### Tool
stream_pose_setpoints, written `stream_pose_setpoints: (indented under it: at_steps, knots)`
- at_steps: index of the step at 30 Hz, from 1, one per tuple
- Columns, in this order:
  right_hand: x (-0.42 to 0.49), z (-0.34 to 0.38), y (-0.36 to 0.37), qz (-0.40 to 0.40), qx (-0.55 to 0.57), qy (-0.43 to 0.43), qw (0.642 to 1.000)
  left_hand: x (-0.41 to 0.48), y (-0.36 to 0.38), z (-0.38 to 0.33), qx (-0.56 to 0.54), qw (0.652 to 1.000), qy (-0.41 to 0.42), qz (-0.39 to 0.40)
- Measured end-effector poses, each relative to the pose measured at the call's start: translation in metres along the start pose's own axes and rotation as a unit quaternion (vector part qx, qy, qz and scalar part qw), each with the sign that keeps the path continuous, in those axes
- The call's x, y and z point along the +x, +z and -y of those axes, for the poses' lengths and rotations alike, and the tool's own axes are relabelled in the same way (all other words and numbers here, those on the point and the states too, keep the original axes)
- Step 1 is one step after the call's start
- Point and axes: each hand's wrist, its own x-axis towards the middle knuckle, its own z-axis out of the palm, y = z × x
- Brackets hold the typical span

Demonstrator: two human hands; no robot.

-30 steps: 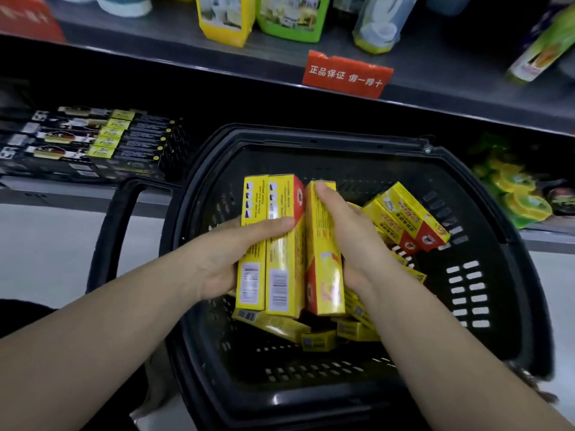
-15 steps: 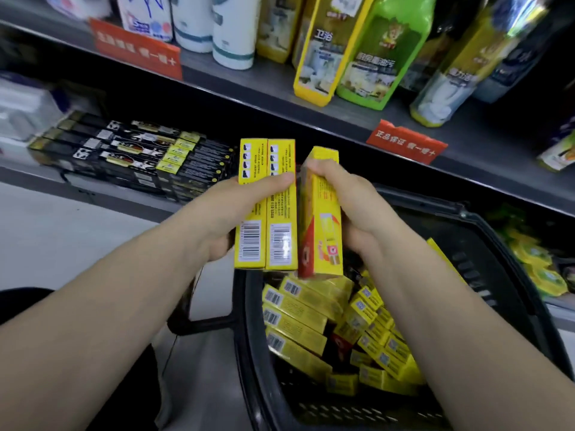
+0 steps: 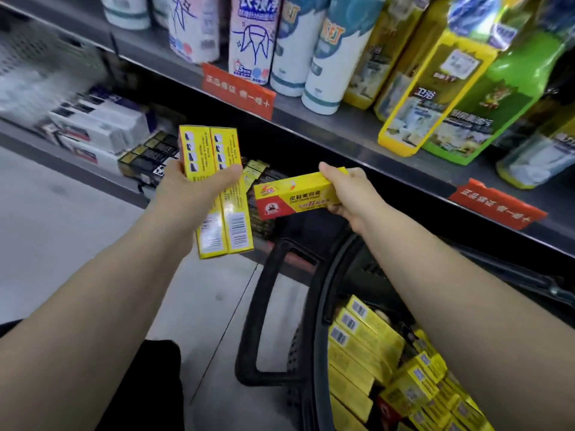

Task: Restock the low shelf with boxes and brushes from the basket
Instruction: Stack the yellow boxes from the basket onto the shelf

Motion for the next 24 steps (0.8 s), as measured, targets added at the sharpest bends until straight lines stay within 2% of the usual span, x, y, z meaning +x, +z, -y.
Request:
stream_pose_setpoints:
  at_steps: [4,9,14,18,22,24]
  knots:
    - [0.025,-0.012,0.015,0.024,-0.148,-0.014,0.989,0.010,0.000,0.010,0.016,1.000,-0.024,-0.003]
    - [0.030,-0.019,0.010,0.088,-0.321,0.002,0.943,0.018,0.007,0.009,0.026,0.997,-0.062,0.023]
    - [0.030,-0.028,-0.007,0.064,-0.399,-0.018,0.914,0.029,0.019,-0.002,0.093,0.990,-0.056,0.095]
    - [0.031,-0.039,-0.024,0.061,-0.459,-0.007,0.886,0.036,0.036,0.005,0.106,0.990,-0.050,0.081]
    - [0.048,-0.047,-0.032,0.055,-0.481,0.029,0.875,0.042,0.040,0.014,0.121,0.989,-0.035,0.083]
    - [0.065,-0.049,-0.026,0.056,-0.526,0.030,0.848,0.044,0.038,0.019,0.117,0.989,-0.043,0.079]
